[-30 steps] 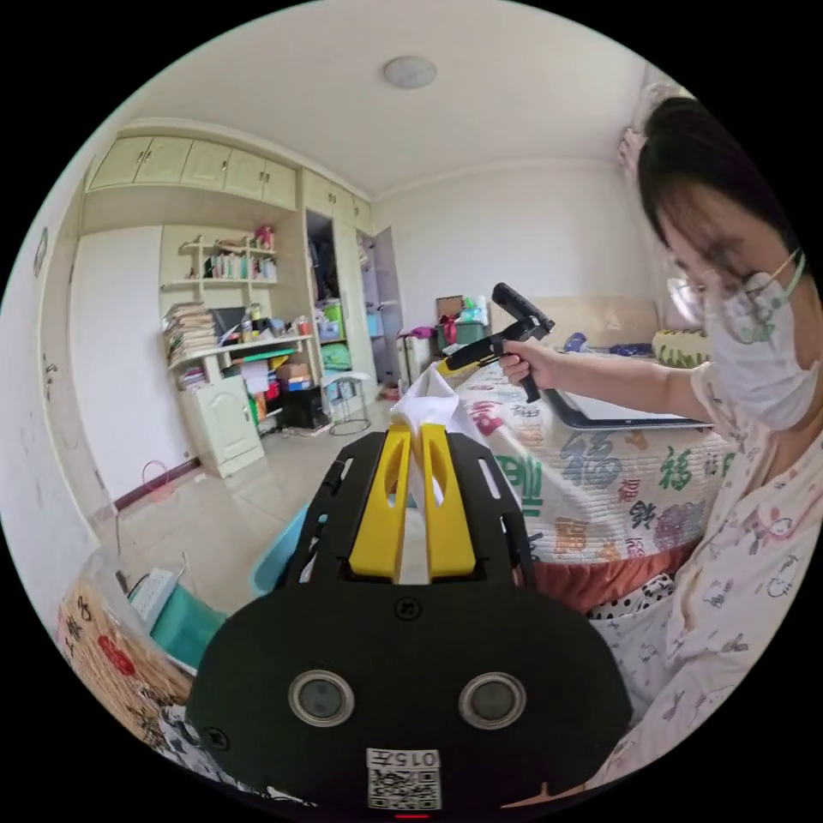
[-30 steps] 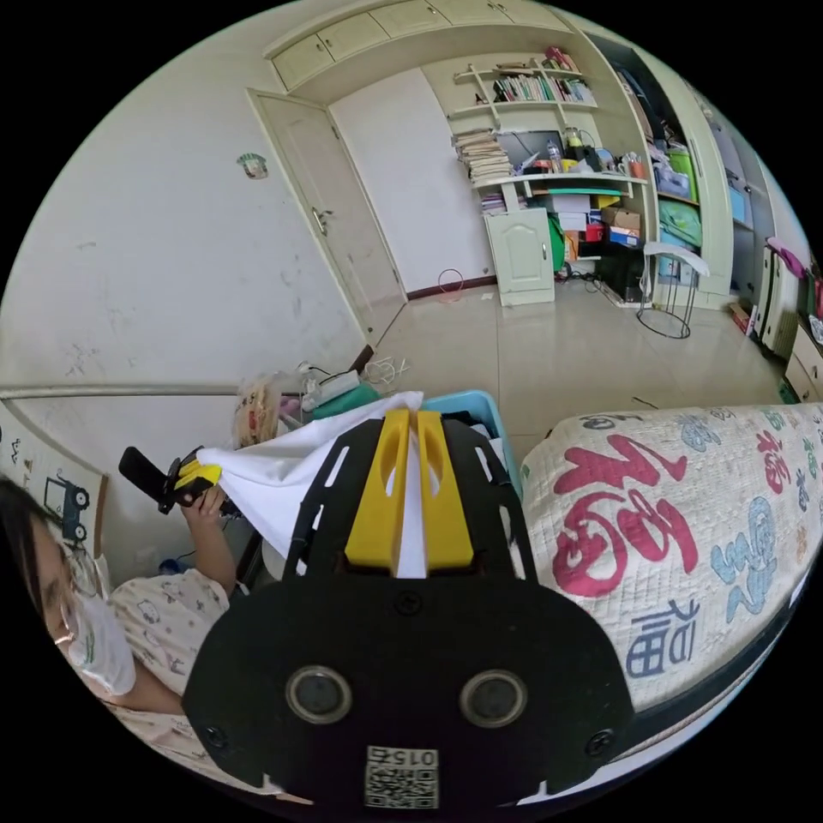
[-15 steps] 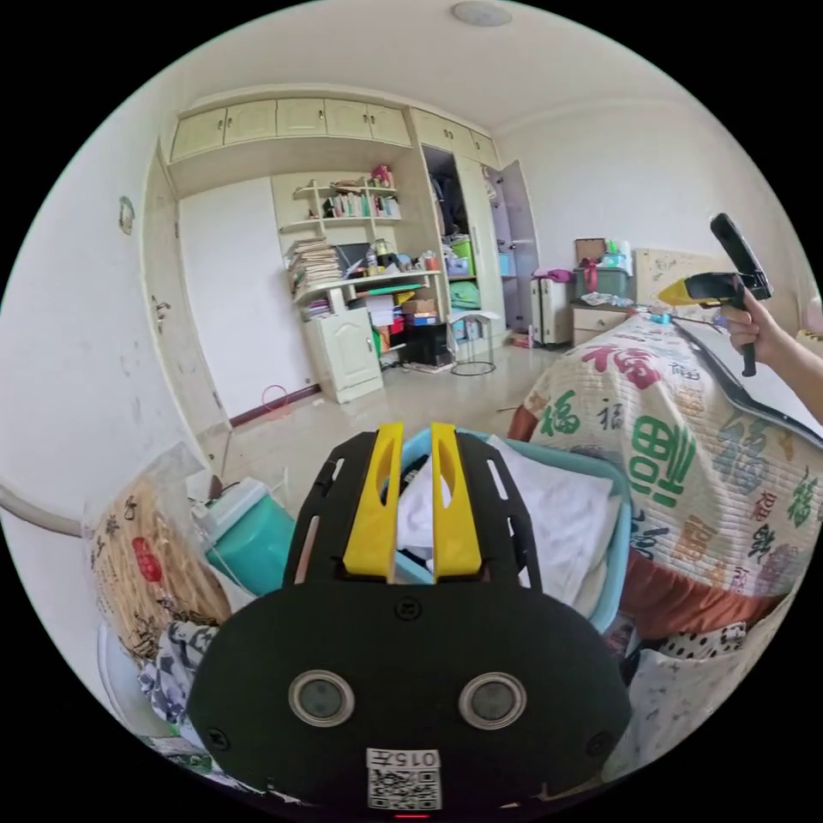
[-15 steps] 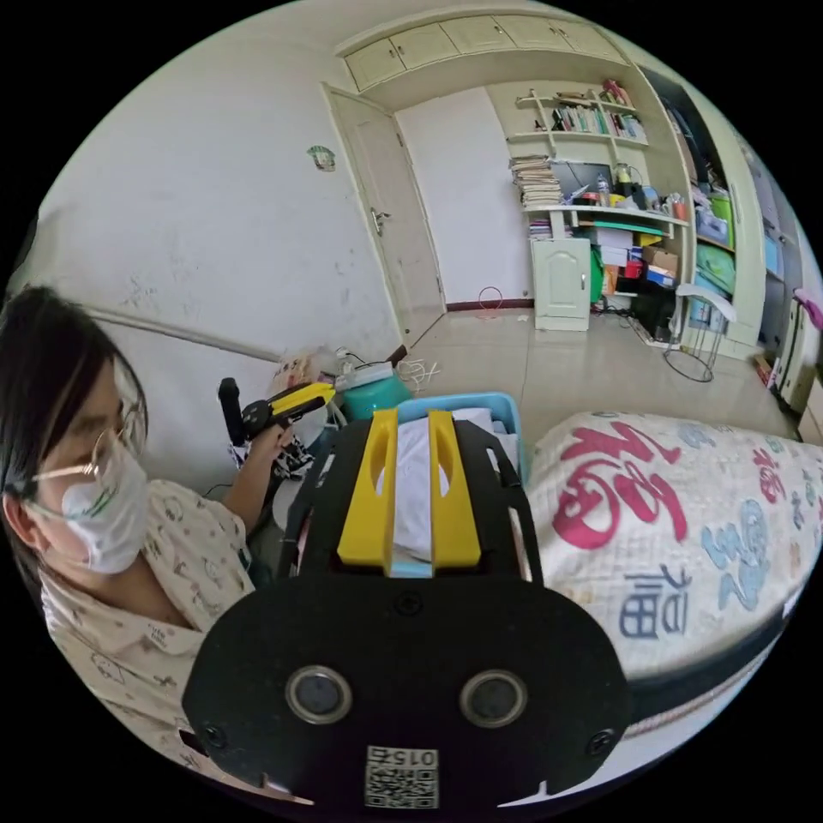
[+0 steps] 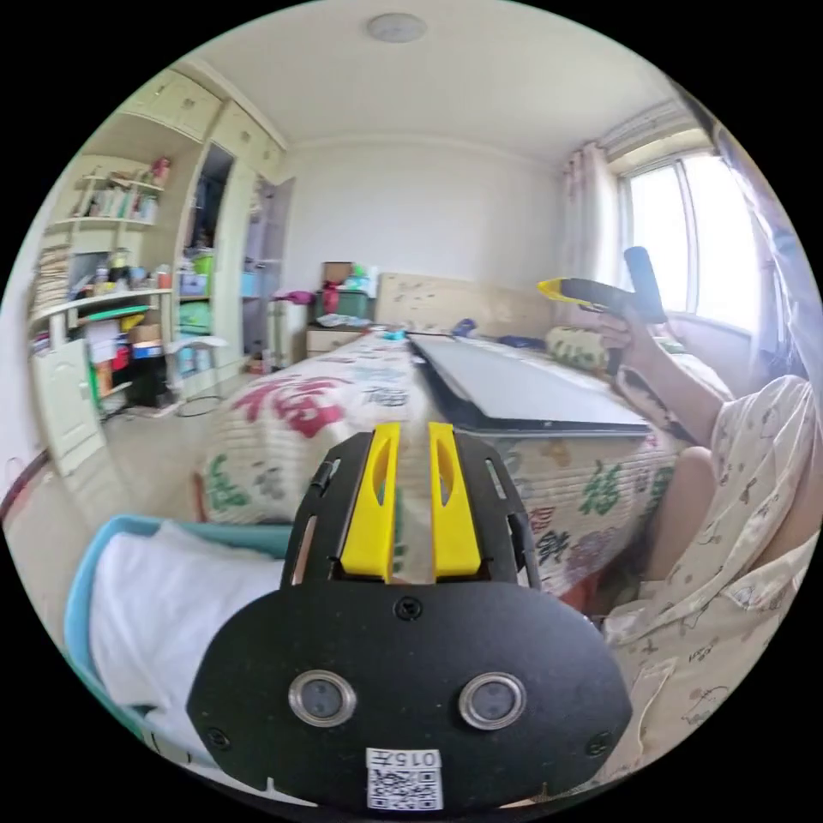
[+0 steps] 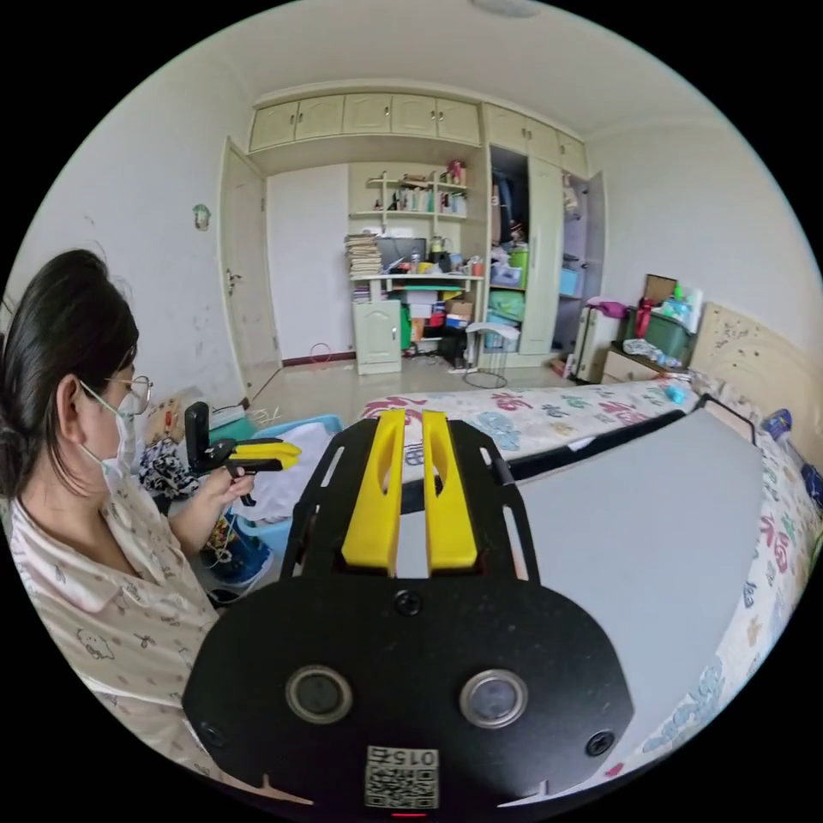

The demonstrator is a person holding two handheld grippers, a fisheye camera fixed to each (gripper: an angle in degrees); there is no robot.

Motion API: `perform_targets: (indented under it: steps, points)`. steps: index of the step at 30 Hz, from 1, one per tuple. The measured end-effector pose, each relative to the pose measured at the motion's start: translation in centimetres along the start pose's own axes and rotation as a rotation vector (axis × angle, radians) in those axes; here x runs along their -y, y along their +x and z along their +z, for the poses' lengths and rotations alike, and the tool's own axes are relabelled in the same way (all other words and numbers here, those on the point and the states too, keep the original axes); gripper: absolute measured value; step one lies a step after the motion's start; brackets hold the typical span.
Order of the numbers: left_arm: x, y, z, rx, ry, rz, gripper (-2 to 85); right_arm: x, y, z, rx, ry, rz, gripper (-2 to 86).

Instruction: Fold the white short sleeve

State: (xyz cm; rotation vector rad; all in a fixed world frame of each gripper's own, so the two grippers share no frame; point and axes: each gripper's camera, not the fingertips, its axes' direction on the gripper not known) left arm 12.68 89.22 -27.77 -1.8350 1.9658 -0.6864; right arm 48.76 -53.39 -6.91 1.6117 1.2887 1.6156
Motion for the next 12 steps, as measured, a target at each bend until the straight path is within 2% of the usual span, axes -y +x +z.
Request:
perform_targets:
  steps: [2, 4, 9, 12]
  points:
    - [0.7, 4.7, 7.8, -0.2, -0.006, 0.034, 6.8, 0.5, 0.7, -2.4, -0.096, 0.036, 0.031, 4.3]
    - [1.5, 8.9, 12.7, -0.274, -0.005, 0.09, 7.1, 1.2, 1.5, -4.3, -0.144, 0.044, 0.066, 4.9]
    - [5.3, 21.3, 22.3, -0.361, -0.002, 0.327, 7.7, 2.7, 4.2, -9.9, -0.252, 0.06, 0.21, 5.4]
    - [8.1, 29.0, 26.5, -0.433, 0.043, 0.436, 9.0, 3.9, 5.4, -13.9, -0.39, 0.062, 0.31, 5.4]
